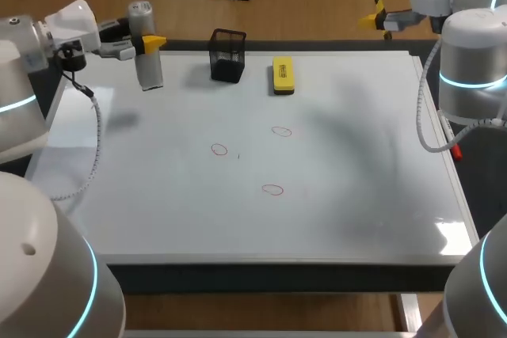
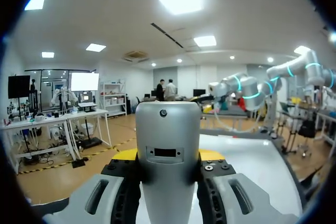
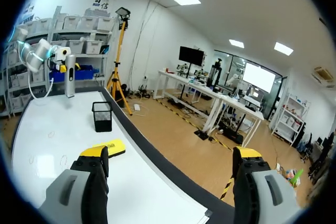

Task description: Pick up the inspection probe, press it on each red-marked spot on the whiteboard one by one, put down the probe, pick up the eraser, and wipe off all the red marks.

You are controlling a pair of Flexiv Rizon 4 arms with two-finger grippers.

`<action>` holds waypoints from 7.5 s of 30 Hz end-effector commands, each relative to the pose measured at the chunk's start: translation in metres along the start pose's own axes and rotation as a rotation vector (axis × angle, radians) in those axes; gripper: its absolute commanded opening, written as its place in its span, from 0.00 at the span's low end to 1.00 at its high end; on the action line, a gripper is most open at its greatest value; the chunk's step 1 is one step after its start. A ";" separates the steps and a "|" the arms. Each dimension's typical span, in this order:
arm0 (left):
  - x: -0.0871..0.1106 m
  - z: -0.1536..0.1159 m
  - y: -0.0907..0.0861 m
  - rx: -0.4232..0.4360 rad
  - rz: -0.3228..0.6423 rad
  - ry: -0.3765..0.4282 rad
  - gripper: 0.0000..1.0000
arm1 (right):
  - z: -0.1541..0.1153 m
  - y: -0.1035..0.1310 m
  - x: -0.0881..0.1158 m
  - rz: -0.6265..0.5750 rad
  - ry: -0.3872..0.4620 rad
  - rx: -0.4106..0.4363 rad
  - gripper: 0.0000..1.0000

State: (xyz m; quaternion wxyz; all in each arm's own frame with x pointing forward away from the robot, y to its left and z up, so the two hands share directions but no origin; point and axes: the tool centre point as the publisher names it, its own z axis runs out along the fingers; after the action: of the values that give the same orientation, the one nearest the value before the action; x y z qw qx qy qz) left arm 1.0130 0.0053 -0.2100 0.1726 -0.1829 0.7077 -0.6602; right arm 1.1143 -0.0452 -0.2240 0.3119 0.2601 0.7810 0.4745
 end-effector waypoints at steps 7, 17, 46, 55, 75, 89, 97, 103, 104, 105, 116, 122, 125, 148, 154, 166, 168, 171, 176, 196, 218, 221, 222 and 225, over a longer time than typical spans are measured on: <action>0.004 0.000 -0.002 0.002 0.002 -0.090 0.00 | 0.037 0.009 0.000 -0.244 0.326 0.215 1.00; 0.004 0.000 -0.002 0.002 0.002 -0.090 0.00 | 0.072 0.021 0.038 -0.692 0.621 0.441 1.00; 0.004 0.000 -0.002 0.002 0.002 -0.090 0.00 | 0.111 0.012 0.109 -1.358 0.909 0.592 1.00; 0.004 0.000 -0.002 0.002 0.002 -0.090 0.00 | 0.111 0.012 0.109 -1.358 0.909 0.592 1.00; 0.004 0.000 -0.002 0.002 0.002 -0.090 0.00 | 0.122 -0.005 0.126 -1.461 1.066 0.486 1.00; 0.004 0.000 -0.002 0.002 0.002 -0.090 0.00 | 0.135 -0.032 0.166 -1.749 1.268 0.309 1.00; 0.004 0.000 -0.002 0.002 0.002 -0.090 0.00 | 0.137 -0.051 0.180 -1.790 1.326 0.294 1.00; 0.004 0.000 -0.002 0.002 0.002 -0.090 0.00 | 0.135 -0.062 0.190 -1.801 1.356 0.296 1.00; 0.004 0.000 -0.002 0.002 0.002 -0.090 0.00 | 0.135 -0.064 0.191 -1.807 1.364 0.287 1.00; 0.004 0.000 -0.002 0.002 0.002 -0.090 0.00 | 0.135 -0.066 0.193 -1.814 1.373 0.286 1.00; 0.004 0.000 -0.002 0.002 0.002 -0.090 0.00 | 0.142 -0.083 0.203 -1.831 1.432 0.301 1.00; 0.004 0.000 -0.002 0.002 0.002 -0.090 0.00 | 0.148 -0.087 0.205 -1.844 1.426 0.295 1.00; 0.004 0.000 -0.002 0.002 0.002 -0.090 0.00 | 0.151 -0.089 0.205 -1.846 1.423 0.294 1.00; 0.004 0.000 -0.002 0.002 0.002 -0.090 0.00 | 0.155 -0.097 0.203 -1.829 1.373 0.380 0.00; 0.004 0.000 -0.002 0.002 0.002 -0.090 0.00 | 0.146 -0.088 0.202 -1.849 1.350 0.400 0.00; 0.004 0.000 -0.002 0.002 0.002 -0.090 0.00 | 0.106 -0.091 0.171 -1.734 1.251 0.489 0.00; 0.004 0.000 -0.002 0.002 0.002 -0.090 0.00 | 0.095 -0.092 0.167 -1.706 1.230 0.502 0.00; 0.004 0.000 -0.002 0.002 0.002 -0.090 0.00 | 0.079 -0.099 0.156 -1.664 1.201 0.526 0.00; 0.004 0.000 -0.002 0.002 0.002 -0.090 0.00 | 0.049 -0.110 0.146 -1.593 1.164 0.570 0.00; 0.004 0.000 -0.002 0.002 0.002 -0.090 0.00 | -0.013 -0.148 0.122 -1.401 1.108 0.636 0.00; 0.004 0.000 -0.002 0.002 0.002 -0.090 0.00 | -0.018 -0.149 0.120 -1.375 1.102 0.631 0.00; 0.004 0.000 -0.002 0.002 0.002 -0.090 0.00 | -0.018 -0.149 0.120 -1.375 1.102 0.631 0.00; 0.004 0.000 -0.002 0.002 0.002 -0.090 0.00 | -0.018 -0.149 0.120 -1.375 1.102 0.631 0.00; 0.004 0.000 -0.002 0.002 0.002 -0.090 0.00 | -0.018 -0.149 0.120 -1.375 1.102 0.631 0.00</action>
State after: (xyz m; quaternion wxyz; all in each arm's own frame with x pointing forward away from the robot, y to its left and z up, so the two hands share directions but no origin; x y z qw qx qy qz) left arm 1.0101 0.0040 -0.2087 0.2036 -0.2115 0.6995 -0.6516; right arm 1.0043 -0.0321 -0.3819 0.0255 -0.4468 0.8942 0.0099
